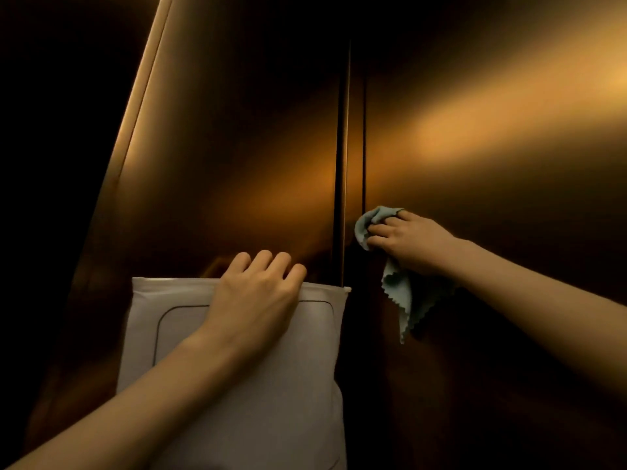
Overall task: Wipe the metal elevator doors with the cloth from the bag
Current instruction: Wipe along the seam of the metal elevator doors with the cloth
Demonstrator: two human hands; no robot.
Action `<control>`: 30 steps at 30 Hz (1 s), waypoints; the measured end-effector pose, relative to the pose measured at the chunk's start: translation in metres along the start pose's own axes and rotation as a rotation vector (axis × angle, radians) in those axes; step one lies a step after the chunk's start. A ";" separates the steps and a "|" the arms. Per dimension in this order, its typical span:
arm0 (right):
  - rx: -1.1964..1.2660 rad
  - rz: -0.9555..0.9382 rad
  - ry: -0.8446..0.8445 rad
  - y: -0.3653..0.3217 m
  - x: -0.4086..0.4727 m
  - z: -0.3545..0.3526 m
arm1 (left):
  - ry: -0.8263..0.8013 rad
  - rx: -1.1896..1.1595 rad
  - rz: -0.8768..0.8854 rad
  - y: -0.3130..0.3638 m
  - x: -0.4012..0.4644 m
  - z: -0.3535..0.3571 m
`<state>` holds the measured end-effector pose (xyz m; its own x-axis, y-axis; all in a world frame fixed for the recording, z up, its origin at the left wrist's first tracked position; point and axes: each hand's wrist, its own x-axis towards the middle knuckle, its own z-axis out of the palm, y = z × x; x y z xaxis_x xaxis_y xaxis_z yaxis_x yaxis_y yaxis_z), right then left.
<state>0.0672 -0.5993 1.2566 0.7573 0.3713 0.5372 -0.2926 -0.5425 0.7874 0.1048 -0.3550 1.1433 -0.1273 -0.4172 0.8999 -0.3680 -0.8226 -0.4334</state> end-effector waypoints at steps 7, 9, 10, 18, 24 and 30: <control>0.046 0.045 0.050 -0.042 -0.090 0.004 | -0.057 -0.159 0.071 0.032 -0.046 -0.010; 0.075 0.069 0.092 -0.051 -0.120 0.006 | -0.094 -0.229 0.093 0.045 -0.058 -0.010; 0.082 0.093 0.108 -0.055 -0.135 0.007 | -0.098 -0.256 0.107 0.051 -0.062 -0.010; 0.078 0.399 0.199 -0.073 -0.266 0.011 | 0.005 -0.524 0.164 0.120 -0.091 -0.014; 0.006 0.594 0.150 -0.057 -0.362 0.001 | 0.082 -0.727 0.186 0.193 -0.094 -0.024; -0.084 0.790 0.167 -0.046 -0.423 -0.003 | 0.140 -0.854 0.160 0.247 -0.074 -0.041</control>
<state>-0.2412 -0.7292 0.9945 0.2132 0.0134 0.9769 -0.7527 -0.6353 0.1730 -0.0145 -0.5108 0.9715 -0.3269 -0.4054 0.8537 -0.8924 -0.1647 -0.4200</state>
